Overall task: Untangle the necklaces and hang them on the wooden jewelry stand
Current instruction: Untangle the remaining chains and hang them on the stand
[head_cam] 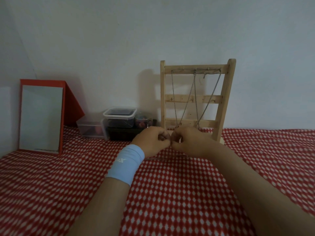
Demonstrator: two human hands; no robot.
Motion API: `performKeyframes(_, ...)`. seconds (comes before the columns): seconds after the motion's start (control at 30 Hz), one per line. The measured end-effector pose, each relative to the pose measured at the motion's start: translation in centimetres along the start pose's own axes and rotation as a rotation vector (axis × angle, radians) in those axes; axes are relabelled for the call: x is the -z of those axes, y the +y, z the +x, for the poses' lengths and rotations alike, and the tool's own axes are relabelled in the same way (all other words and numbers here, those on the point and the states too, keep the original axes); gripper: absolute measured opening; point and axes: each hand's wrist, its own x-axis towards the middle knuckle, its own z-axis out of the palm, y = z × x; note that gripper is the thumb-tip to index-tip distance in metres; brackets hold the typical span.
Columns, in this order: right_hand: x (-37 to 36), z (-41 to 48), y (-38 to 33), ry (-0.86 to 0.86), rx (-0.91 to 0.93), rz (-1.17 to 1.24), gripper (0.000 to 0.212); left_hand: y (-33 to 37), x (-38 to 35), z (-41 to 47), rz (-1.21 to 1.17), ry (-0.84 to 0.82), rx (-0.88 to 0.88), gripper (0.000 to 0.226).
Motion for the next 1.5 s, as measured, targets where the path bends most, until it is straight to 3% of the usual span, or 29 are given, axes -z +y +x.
performKeyframes(0.07,0.1,-0.1,0.1,0.072,-0.036,0.143,0.008,0.0,-0.4,0.0,-0.119,0.042,-0.01,0.008)
performKeyframes(0.2,0.7,-0.4,0.4,0.12,-0.129,0.772,0.021,0.2,0.2,-0.1,-0.608,0.09,0.103,0.008)
performKeyframes(0.27,0.9,-0.5,0.4,0.12,-0.137,0.887,0.02,-0.1,0.5,-0.1,-0.558,0.148,0.096,0.01)
performKeyframes(0.33,1.0,-0.5,0.3,0.103,-0.118,0.9,0.021,-0.3,0.8,0.1,-0.483,0.16,0.062,0.011)
performKeyframes(0.47,0.9,-0.3,0.2,0.088,-0.086,0.926,0.031,0.5,0.9,0.2,-0.528,-0.029,0.041,0.034)
performKeyframes(0.6,1.1,-0.2,0.4,0.078,-0.084,0.902,0.028,0.6,0.6,0.2,-0.489,0.001,0.099,0.019)
performKeyframes(0.73,1.2,-0.3,1.1,0.019,-0.103,0.913,0.023,0.6,1.0,-0.1,-0.62,-0.124,0.213,0.024)
performKeyframes(0.8,1.4,-0.4,1.1,-0.049,-0.127,0.936,0.03,0.9,1.3,-0.2,-0.568,-0.146,0.255,0.026)
performKeyframes(0.9,1.6,-0.7,0.9,-0.123,-0.139,0.85,0.021,1.2,2.1,-0.3,-0.485,-0.177,0.295,0.024)
performKeyframes(1.03,1.7,-0.7,0.7,-0.168,-0.078,0.774,0.024,0.8,2.8,-0.8,-0.291,-0.176,0.192,0.021)
performKeyframes(1.23,1.5,-0.4,0.6,-0.098,-0.053,0.671,0.028,0.3,2.8,-0.6,-0.282,-0.09,0.126,0.016)
performKeyframes(1.4,1.3,-0.2,0.5,-0.039,-0.051,0.717,0.018,0.7,2.3,-0.7,-0.499,-0.059,0.146,0.017)
performKeyframes(1.5,0.8,0.0,0.3,0.148,-0.031,0.659,0.005,0.8,2.0,-0.6,-0.575,-0.02,0.142,0.015)
